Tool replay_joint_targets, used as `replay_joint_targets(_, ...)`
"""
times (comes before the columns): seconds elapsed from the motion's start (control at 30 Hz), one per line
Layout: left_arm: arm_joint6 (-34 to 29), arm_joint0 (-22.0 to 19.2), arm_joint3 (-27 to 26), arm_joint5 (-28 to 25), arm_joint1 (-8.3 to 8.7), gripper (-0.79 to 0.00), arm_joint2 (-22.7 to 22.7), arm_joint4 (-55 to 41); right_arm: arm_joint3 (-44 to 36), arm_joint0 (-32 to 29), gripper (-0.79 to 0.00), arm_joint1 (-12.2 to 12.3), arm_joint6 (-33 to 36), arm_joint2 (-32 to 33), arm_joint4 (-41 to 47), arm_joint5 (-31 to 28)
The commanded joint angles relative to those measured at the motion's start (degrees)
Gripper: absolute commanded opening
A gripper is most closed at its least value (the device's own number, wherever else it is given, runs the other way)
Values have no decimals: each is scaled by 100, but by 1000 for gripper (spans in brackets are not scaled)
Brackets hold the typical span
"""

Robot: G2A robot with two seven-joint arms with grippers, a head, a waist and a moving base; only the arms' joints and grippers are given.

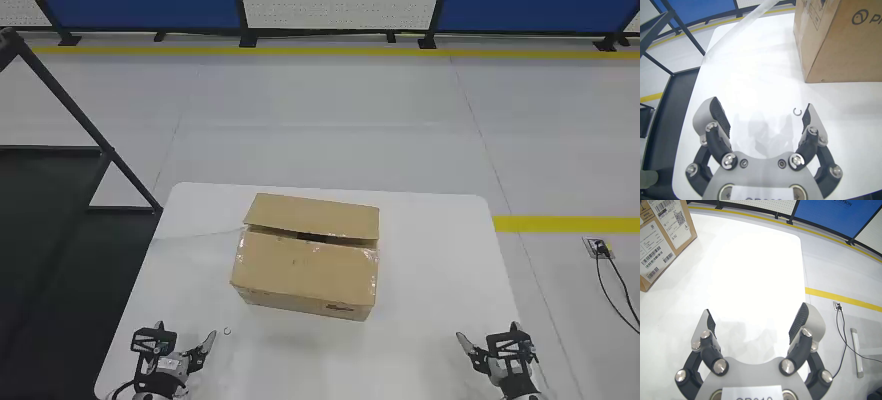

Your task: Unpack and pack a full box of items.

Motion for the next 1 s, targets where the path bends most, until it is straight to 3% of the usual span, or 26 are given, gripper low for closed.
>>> replay_joint_targets(0.0,0,0,0,0,0,-1,0,0,0,0,0,0,0,0,0,0)
replay_joint_targets(0.83,0,0,0,0,0,-1,0,0,0,0,-1,0,0,0,0,0)
replay_joint_targets(0.97,147,-55,67,-69,-8,0,-58,-142,-136,-2,0,-11,-308,-106,-206,-77)
